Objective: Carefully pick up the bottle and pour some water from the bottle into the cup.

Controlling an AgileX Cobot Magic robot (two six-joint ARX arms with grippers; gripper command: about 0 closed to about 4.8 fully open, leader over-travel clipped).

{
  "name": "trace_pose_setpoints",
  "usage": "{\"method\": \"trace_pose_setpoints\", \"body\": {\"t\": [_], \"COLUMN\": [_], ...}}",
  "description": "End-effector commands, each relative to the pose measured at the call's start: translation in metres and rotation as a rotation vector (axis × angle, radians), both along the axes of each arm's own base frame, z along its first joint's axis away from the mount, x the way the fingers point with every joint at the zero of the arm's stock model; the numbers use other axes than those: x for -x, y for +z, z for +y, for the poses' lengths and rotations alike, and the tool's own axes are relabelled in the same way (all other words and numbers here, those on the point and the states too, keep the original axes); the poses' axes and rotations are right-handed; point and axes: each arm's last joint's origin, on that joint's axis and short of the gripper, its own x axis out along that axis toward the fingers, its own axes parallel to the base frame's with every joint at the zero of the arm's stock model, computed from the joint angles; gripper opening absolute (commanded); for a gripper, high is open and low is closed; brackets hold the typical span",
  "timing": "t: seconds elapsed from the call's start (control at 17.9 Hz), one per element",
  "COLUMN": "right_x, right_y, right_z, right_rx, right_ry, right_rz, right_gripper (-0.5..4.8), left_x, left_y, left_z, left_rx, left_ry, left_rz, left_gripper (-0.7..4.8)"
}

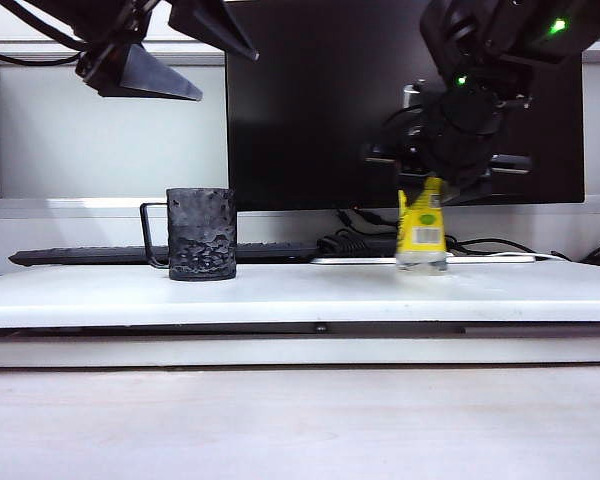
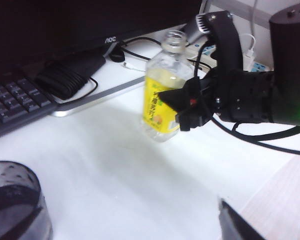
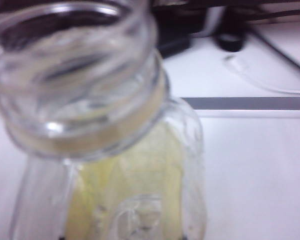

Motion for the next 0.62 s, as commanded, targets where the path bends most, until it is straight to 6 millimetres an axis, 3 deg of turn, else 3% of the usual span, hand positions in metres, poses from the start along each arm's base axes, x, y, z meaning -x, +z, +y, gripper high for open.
{"method": "trace_pose_setpoints", "body": {"t": [0.06, 0.11, 0.22, 0.39, 0.5, 0.62], "right_x": [0.0082, 0.0082, 0.0084, 0.0104, 0.0113, 0.0116], "right_y": [-0.0252, -0.0252, -0.0255, -0.0281, -0.0293, -0.0296], "right_z": [-0.0003, -0.0003, -0.0004, -0.0013, -0.0017, -0.0018], "right_rx": [0.031, 0.033, 0.035, 0.077, 0.096, 0.1], "right_ry": [0.042, 0.043, 0.044, 0.061, 0.069, 0.072], "right_rz": [0.18, 0.18, 0.184, 0.212, 0.225, 0.229], "right_gripper": [0.94, 0.98, 1.58, 1.59, 2.44, 2.66], "left_x": [0.0006, 0.0008, 0.0009, 0.0012, 0.0014, 0.0015], "left_y": [0.0003, -0.0001, -0.0001, -0.0008, -0.0018, -0.0018], "left_z": [0.0006, 0.0005, 0.0005, 0.0006, 0.0007, 0.0008], "left_rx": [-0.004, -0.005, -0.004, -0.008, -0.012, -0.013], "left_ry": [-0.003, -0.008, -0.01, -0.01, -0.01, -0.009], "left_rz": [0.003, 0.007, 0.008, 0.015, 0.025, 0.026], "left_gripper": [4.79, 4.79, 4.79, 4.79, 4.79, 4.79]}}
